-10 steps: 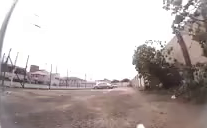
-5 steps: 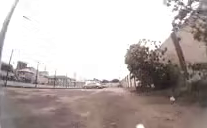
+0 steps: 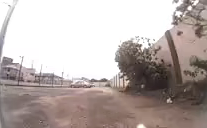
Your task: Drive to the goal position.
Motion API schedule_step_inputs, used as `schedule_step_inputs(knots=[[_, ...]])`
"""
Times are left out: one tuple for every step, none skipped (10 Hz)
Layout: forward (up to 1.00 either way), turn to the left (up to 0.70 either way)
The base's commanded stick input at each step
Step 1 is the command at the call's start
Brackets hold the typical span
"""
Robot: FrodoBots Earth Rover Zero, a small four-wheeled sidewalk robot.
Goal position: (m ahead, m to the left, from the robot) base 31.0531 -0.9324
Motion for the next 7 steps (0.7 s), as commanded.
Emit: schedule_step_inputs(knots=[[1.00,0.00],[1.00,0.00],[1.00,0.00],[1.00,0.00],[1.00,0.00],[1.00,0.00],[1.00,0.00]])
